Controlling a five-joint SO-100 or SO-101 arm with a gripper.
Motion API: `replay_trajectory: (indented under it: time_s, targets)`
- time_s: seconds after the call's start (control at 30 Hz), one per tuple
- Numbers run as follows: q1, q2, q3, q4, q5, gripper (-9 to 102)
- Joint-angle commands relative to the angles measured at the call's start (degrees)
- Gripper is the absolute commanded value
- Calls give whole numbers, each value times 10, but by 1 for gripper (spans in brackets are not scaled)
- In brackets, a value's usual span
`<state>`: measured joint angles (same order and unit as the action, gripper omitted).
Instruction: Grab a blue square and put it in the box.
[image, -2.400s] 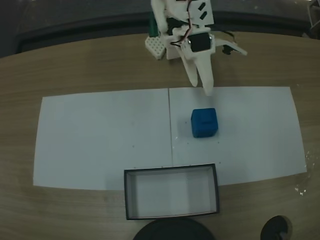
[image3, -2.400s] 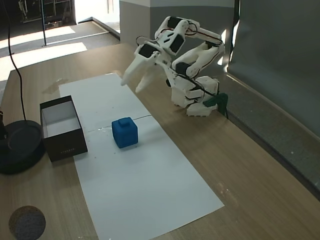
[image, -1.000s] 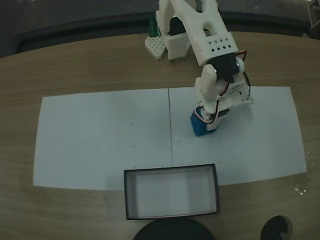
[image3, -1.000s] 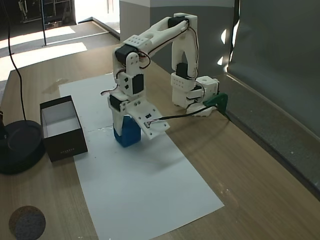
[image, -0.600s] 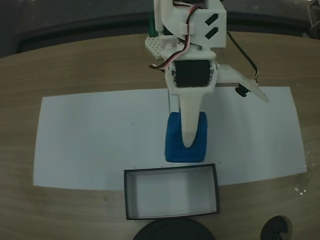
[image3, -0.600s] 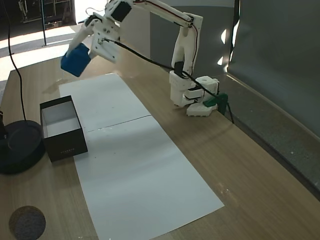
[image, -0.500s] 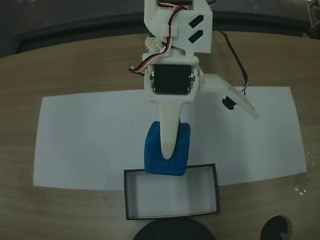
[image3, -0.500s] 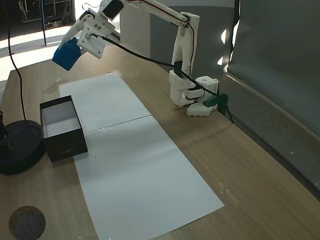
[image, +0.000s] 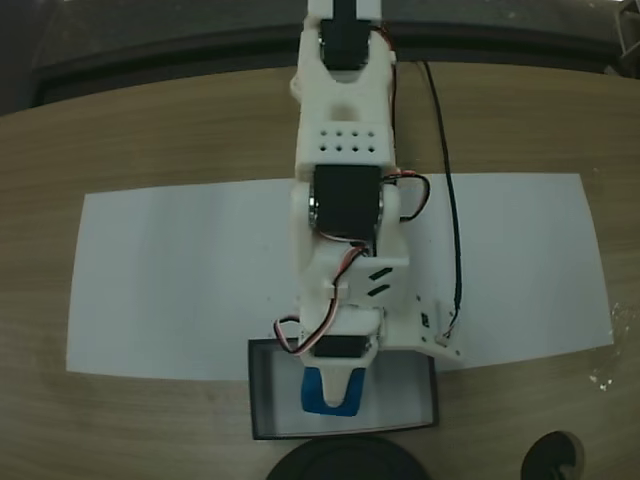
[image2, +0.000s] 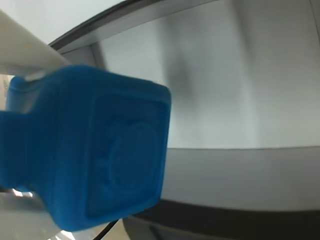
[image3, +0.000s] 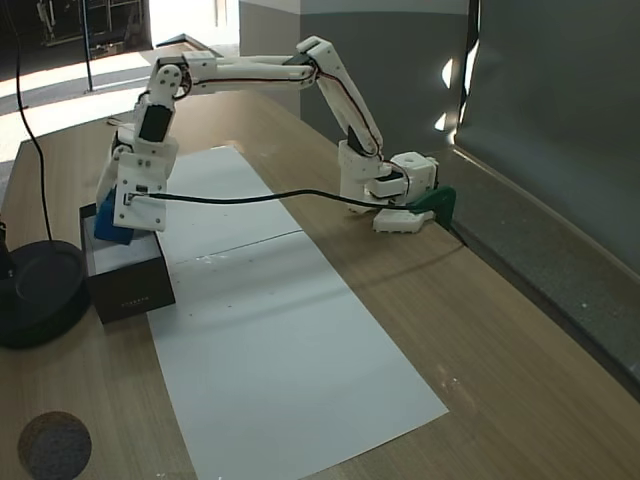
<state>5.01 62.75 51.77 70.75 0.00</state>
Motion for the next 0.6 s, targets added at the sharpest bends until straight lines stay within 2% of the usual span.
replay_trajectory:
  time_s: [0.0, 0.1, 0.27, 0.33, 0.47, 0.57]
  targets:
    - [1, 7, -42, 0, 0, 25]
    - [-2, 2, -44, 11, 0, 31]
    - [-2, 17, -76, 56, 1, 31]
    - [-5, 37, -101, 96, 4, 26]
    - [-33, 115, -163, 199, 4, 2]
    - [-73, 202, -200, 279, 5, 1]
